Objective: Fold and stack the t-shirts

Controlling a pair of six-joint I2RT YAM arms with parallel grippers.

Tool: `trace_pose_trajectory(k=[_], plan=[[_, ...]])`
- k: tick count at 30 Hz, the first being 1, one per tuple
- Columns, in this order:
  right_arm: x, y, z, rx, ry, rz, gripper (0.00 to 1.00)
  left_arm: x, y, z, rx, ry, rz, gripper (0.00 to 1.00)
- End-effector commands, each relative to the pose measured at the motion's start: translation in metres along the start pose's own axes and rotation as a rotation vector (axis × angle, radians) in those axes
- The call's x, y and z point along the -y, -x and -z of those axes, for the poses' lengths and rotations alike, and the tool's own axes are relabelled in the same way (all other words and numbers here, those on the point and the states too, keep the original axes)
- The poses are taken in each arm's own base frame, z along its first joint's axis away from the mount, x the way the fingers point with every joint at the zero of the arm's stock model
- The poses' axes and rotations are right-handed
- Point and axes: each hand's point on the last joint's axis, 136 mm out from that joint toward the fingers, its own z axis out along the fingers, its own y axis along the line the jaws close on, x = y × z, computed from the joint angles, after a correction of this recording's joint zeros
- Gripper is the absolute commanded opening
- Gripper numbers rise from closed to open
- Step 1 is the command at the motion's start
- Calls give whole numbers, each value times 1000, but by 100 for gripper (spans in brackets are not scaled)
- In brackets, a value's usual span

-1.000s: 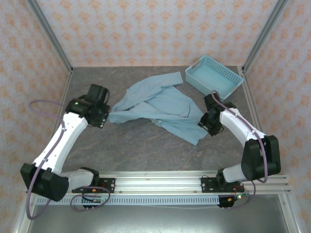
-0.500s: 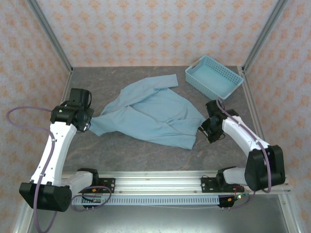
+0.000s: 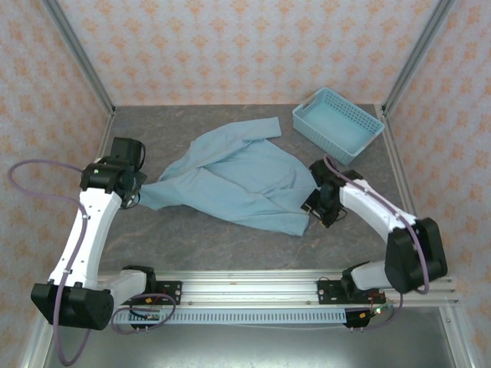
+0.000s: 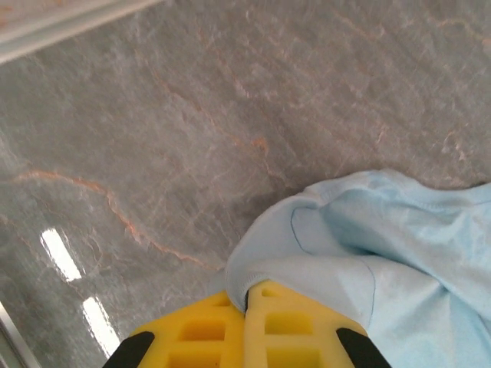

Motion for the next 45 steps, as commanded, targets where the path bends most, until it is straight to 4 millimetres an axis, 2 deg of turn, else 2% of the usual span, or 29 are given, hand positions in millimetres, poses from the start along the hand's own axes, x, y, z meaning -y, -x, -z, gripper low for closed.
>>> trace_pose_trajectory(k=[1,4,6,9,13,16,19,22,25,27,30,32,34,36,40,43,45], plan=[[-30,28,-8,57,15,88,49,-10,22,9,93,65,-34,0],[-40,36,-24,39,-25,104,45,-6,18,5,69,56,-26,0],[-37,38,-37,18,-72,108,43,-7,17,5,65,54,-14,0],[-30,44,-51,0,-153,124,34,-10,21,11,87,49,-7,0],[-33,72,-60,28,-201,132,11,-16,30,22,128,48,-10,0],[-52,102,-65,46,-193,142,4,-21,27,22,127,42,-3,0],[-80,134,-63,89,-190,189,0,-25,16,16,90,37,7,0],[-111,158,-51,132,-165,242,0,-24,3,9,44,8,19,0],[-128,174,-31,188,-136,273,0,-23,-9,2,-2,-9,18,0],[-136,174,-15,211,-102,293,9,-22,-19,-4,-46,-18,11,0],[-132,164,12,237,-64,302,31,-24,-37,-13,-116,-23,3,0],[-121,150,31,258,-49,296,42,-27,-45,-18,-138,-23,0,0],[-102,128,46,270,-35,283,49,-30,-51,-22,-153,-22,-3,0],[-78,97,47,248,-38,278,52,-31,-53,-24,-161,-20,-9,0],[-36,28,35,175,-59,319,59,-31,-56,-28,-172,-11,-30,0],[-19,-13,24,137,-53,364,64,-29,-57,-31,-179,-9,-33,0],[-13,-30,14,114,-56,403,66,-28,-58,-33,-177,-8,-33,0]])
